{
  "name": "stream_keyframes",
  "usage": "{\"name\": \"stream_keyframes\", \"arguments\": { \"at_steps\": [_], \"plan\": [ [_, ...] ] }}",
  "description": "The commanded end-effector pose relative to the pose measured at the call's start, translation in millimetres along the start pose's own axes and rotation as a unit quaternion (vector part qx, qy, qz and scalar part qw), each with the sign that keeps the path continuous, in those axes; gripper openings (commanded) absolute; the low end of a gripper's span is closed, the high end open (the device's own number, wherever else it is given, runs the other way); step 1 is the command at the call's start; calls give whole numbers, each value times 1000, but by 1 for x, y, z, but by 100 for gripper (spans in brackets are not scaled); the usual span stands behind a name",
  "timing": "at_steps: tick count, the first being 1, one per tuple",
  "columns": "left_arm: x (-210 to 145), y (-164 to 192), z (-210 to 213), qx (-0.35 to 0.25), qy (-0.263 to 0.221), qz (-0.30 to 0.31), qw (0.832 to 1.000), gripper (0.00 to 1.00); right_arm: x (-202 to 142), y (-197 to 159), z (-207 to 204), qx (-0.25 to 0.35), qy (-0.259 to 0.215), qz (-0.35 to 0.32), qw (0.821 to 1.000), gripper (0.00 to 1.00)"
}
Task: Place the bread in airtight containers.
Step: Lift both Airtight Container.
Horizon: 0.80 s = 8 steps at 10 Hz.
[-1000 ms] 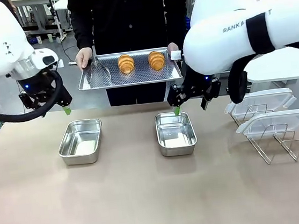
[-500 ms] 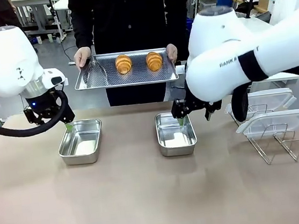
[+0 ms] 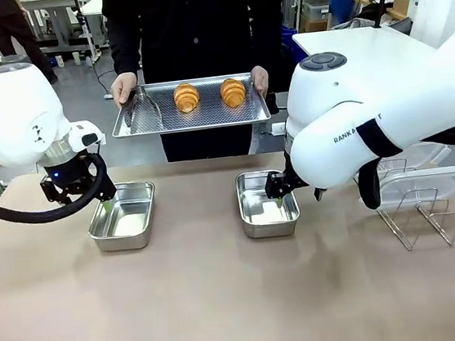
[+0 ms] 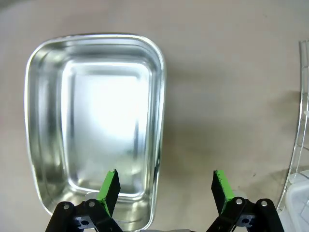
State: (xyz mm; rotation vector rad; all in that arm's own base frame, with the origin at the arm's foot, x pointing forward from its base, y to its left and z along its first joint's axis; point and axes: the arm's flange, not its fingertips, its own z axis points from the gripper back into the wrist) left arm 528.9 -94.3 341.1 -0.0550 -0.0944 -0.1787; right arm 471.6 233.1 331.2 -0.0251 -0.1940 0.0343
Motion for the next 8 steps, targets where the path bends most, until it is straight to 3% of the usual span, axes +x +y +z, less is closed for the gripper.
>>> {"name": "stream_keyframes", "arguments": {
  "at_steps": [1, 3, 4, 5, 6, 8],
  "plan": [
    [3, 4, -6, -1, -3, 6, 1000, 100, 0, 6, -12, -14, -21, -28, 999, 100],
    [1, 5, -10, -2, 0, 7, 1000, 100, -2, 1, -16, -9, -25, -45, 999, 100],
    [0, 5, -10, 0, 3, 3, 1000, 43, -1, 1, -14, -8, -28, -42, 999, 40],
    [0, 6, -9, 1, -2, 4, 1000, 43, 0, 0, -14, -6, -27, -45, 999, 40],
    [-1, 6, -8, 2, -1, 3, 1000, 0, 1, 0, -14, -4, -24, -46, 999, 40],
    [-1, 6, -9, -3, 4, 3, 1000, 0, 2, -1, -13, -1, -19, -51, 999, 24]
  ]
}}
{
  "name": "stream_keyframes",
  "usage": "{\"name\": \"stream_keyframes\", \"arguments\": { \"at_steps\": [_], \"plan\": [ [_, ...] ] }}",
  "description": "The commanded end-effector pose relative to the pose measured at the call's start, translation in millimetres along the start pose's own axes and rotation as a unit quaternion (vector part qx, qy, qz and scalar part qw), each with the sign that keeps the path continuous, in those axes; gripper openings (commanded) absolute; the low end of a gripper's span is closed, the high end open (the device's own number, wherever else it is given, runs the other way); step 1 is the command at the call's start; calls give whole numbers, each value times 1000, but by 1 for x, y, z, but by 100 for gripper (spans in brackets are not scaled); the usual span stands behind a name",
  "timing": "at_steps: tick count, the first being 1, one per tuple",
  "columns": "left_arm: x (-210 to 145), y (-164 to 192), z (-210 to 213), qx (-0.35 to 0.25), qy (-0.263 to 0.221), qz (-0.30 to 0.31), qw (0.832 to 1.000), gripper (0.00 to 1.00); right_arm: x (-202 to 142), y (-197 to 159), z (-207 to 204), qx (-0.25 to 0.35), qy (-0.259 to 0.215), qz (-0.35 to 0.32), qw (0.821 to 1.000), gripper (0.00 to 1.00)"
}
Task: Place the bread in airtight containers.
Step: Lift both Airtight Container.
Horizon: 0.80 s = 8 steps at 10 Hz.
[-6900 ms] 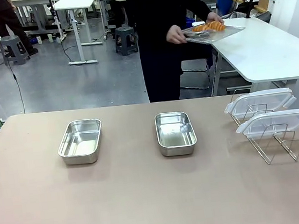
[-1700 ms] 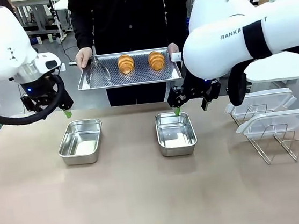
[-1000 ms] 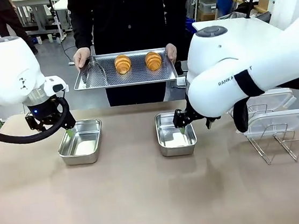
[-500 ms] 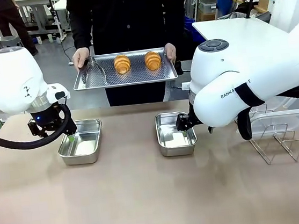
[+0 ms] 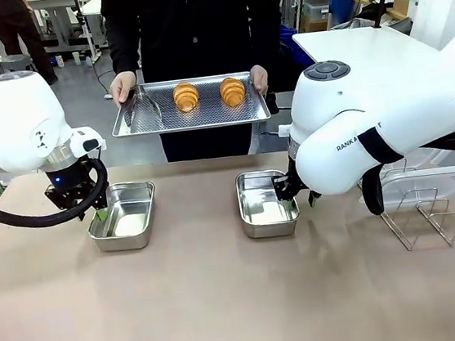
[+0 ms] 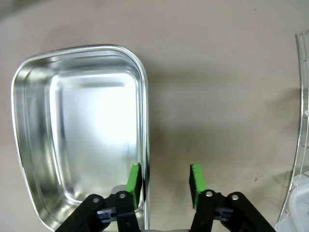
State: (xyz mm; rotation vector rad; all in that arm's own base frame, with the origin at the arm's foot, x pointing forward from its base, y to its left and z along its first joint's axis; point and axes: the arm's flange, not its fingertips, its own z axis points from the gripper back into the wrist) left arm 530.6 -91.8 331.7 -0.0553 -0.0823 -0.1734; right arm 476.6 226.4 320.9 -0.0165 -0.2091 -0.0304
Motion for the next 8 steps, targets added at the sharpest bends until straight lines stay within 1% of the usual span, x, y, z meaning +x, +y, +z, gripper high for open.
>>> {"name": "stream_keyframes", "arguments": {
  "at_steps": [1, 2, 3, 8],
  "plan": [
    [-1, 4, 0, -4, -1, 1, 1000, 16, -1, 5, -2, 0, -11, -22, 1000, 0],
    [-1, 4, 1, -4, -2, 1, 1000, 6, -1, 5, -1, 2, -9, -22, 1000, 0],
    [-2, 4, 1, -6, -1, -2, 1000, 0, 0, 4, -1, 4, -9, -22, 1000, 0],
    [-1, 4, 4, -9, 2, -8, 1000, 0, 1, 0, 4, 12, 0, -30, 999, 0]
  ]
}}
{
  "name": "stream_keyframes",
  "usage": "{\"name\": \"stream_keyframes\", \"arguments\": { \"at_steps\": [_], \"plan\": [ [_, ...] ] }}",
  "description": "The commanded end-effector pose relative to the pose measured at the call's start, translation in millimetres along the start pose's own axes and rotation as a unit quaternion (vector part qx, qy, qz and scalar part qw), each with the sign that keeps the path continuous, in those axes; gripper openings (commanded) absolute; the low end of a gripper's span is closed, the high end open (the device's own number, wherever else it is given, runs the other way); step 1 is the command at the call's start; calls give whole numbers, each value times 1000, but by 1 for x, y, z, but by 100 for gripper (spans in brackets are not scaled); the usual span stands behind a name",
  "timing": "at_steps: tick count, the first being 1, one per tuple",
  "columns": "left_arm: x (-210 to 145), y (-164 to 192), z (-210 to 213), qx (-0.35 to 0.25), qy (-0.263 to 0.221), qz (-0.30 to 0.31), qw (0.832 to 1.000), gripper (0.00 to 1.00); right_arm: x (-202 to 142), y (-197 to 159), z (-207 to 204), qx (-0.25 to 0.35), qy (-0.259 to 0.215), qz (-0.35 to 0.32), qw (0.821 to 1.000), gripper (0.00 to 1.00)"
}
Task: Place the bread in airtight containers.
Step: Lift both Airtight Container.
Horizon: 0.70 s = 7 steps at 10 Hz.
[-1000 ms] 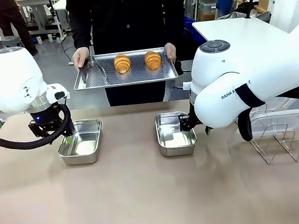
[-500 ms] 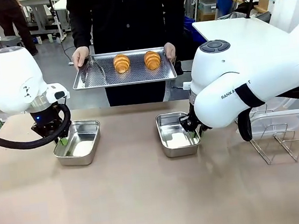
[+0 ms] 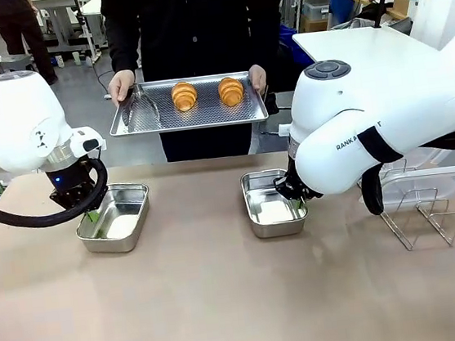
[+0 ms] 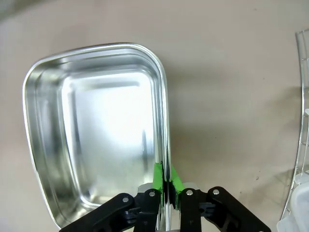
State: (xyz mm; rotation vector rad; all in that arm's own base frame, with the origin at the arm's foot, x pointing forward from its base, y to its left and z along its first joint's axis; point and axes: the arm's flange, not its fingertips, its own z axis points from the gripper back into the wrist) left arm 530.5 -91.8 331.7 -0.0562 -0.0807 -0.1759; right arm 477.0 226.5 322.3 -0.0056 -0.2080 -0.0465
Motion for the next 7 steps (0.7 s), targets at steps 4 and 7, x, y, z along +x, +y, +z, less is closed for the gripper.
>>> {"name": "stream_keyframes", "arguments": {
  "at_steps": [4, 7],
  "plan": [
    [0, 0, 45, -32, -35, 40, 998, 0, 13, -7, 64, 20, -21, 10, 1000, 0],
    [-13, -16, 108, -43, -54, 78, 995, 0, 18, -22, 127, 37, -29, 47, 998, 0]
  ]
}}
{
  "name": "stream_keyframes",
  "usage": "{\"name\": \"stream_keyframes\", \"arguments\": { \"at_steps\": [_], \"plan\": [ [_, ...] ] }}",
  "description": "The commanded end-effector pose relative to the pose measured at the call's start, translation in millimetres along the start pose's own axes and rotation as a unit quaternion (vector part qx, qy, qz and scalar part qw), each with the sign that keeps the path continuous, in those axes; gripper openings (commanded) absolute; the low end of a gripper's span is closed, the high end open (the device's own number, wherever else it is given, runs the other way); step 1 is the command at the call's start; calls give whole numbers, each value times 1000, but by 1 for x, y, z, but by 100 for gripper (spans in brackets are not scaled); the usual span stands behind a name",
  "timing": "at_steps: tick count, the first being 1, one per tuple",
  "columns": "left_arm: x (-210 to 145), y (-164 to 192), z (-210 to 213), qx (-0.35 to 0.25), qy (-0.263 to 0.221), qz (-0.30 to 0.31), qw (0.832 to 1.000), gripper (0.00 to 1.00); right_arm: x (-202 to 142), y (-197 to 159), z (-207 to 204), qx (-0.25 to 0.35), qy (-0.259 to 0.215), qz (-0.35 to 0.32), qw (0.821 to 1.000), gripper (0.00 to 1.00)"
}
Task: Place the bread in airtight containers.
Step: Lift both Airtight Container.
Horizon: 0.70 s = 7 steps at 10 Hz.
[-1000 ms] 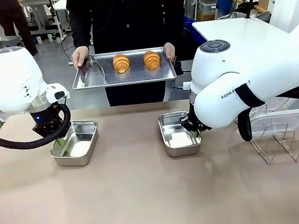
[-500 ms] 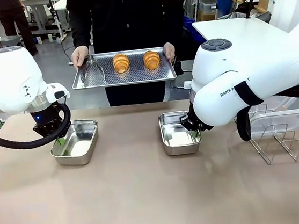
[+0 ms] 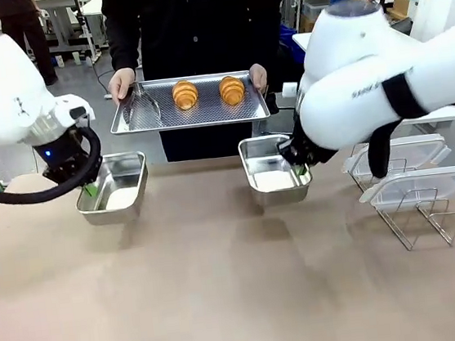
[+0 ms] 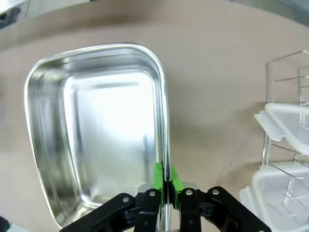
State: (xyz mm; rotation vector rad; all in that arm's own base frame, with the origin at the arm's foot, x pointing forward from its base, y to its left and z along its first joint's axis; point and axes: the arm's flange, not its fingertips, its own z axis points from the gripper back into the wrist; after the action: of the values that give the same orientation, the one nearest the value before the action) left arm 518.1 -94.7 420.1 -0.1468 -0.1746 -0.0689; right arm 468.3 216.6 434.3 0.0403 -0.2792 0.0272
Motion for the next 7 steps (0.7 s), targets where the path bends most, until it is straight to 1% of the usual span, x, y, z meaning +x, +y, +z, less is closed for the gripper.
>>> {"name": "stream_keyframes", "arguments": {
  "at_steps": [1, 3, 5, 6, 7],
  "plan": [
    [-13, -15, 40, -10, -12, 28, 999, 0, 4, -16, 33, 18, 2, 19, 1000, 0],
    [-19, -26, 63, -19, -15, 31, 999, 0, 2, -18, 48, 16, -1, 12, 1000, 0],
    [-17, -28, 66, -11, -20, 29, 999, 0, 2, -20, 44, -18, 8, -1, 1000, 0],
    [-18, -24, 70, -12, -17, 20, 1000, 0, 0, -15, 49, 4, -3, 9, 1000, 0],
    [-18, -24, 70, -12, -17, 20, 1000, 0, 0, -15, 49, 4, -3, 9, 1000, 0]
  ]
}}
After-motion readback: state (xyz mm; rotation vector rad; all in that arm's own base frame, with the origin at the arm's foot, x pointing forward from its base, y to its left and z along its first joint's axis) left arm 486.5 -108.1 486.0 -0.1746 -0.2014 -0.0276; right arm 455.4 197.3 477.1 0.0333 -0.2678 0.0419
